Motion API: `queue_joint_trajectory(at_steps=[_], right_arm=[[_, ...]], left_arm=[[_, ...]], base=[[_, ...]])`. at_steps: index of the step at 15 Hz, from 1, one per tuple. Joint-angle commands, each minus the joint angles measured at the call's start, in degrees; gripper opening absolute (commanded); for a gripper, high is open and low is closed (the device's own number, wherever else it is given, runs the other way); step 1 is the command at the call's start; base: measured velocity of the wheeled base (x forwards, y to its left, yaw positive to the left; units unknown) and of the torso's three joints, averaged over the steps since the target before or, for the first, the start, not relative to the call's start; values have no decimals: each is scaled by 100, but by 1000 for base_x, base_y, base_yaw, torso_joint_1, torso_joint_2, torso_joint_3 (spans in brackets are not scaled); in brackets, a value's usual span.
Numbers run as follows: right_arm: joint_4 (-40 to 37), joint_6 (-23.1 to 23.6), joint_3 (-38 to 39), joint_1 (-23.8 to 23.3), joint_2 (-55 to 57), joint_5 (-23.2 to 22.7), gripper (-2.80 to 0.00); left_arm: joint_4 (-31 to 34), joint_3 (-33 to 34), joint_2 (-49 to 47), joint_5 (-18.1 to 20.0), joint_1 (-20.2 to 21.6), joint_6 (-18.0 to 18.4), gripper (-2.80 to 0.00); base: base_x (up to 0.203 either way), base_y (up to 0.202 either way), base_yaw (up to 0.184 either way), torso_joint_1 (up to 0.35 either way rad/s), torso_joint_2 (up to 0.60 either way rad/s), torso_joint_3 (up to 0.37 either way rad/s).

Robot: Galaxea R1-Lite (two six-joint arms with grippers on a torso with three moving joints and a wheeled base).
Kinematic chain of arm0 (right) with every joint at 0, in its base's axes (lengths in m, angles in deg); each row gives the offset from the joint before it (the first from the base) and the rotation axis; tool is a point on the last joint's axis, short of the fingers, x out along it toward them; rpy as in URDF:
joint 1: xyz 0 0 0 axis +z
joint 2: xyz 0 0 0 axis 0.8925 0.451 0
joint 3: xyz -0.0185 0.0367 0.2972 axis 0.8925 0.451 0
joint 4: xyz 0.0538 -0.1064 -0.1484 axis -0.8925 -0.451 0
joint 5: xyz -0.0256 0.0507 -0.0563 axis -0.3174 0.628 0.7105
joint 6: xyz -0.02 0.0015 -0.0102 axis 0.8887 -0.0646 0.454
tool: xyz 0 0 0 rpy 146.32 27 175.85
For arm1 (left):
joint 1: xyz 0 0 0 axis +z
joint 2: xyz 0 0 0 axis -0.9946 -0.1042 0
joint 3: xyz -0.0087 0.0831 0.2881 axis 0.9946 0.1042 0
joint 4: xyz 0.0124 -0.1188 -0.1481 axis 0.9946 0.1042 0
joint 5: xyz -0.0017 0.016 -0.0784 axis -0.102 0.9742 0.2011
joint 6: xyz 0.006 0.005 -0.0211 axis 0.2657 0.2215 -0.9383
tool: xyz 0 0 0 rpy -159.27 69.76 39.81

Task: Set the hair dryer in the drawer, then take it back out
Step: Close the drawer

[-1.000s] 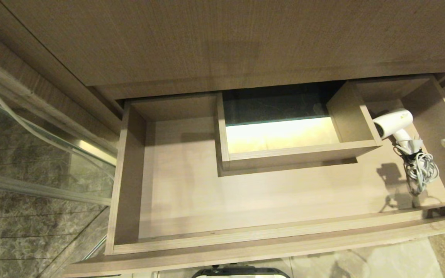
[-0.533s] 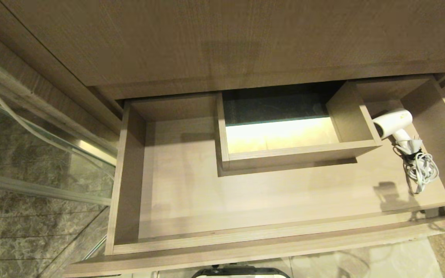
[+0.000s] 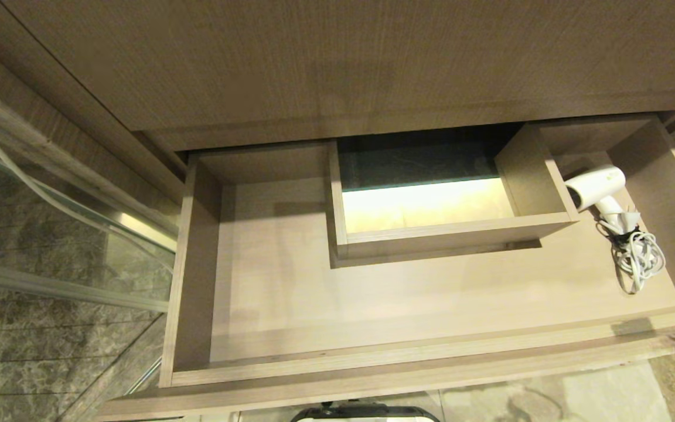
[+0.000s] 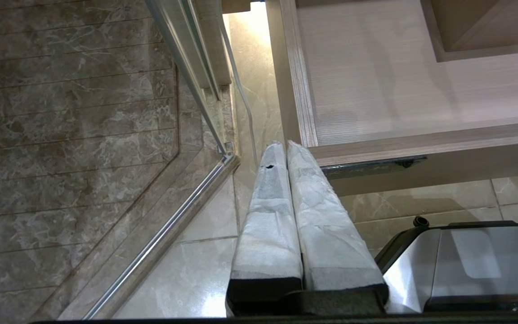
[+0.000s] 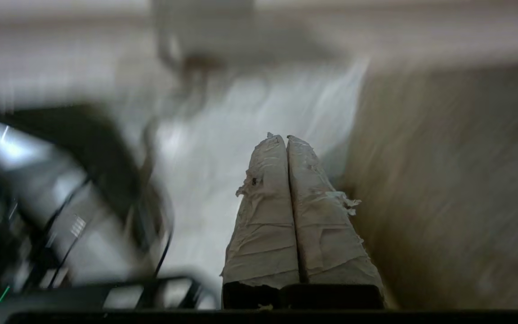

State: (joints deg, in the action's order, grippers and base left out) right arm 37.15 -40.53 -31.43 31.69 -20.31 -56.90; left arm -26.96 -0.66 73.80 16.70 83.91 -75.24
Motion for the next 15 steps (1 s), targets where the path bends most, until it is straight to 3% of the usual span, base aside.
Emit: queue_joint_trajectory(at_steps=[1, 6, 15], right_arm=[[-400, 24, 331, -5, -145, 22, -280], [-224, 10, 524, -5, 308, 10, -280], [1097, -11, 469, 4, 1474, -4, -280]], left_arm=[[2, 9, 2, 0, 2, -4, -280], [2, 9, 2, 0, 2, -4, -280], [2, 9, 2, 0, 2, -4, -280]], base=[[0, 0, 0, 0, 0, 0], [0, 0, 0, 0, 0, 0], [0, 0, 0, 0, 0, 0]])
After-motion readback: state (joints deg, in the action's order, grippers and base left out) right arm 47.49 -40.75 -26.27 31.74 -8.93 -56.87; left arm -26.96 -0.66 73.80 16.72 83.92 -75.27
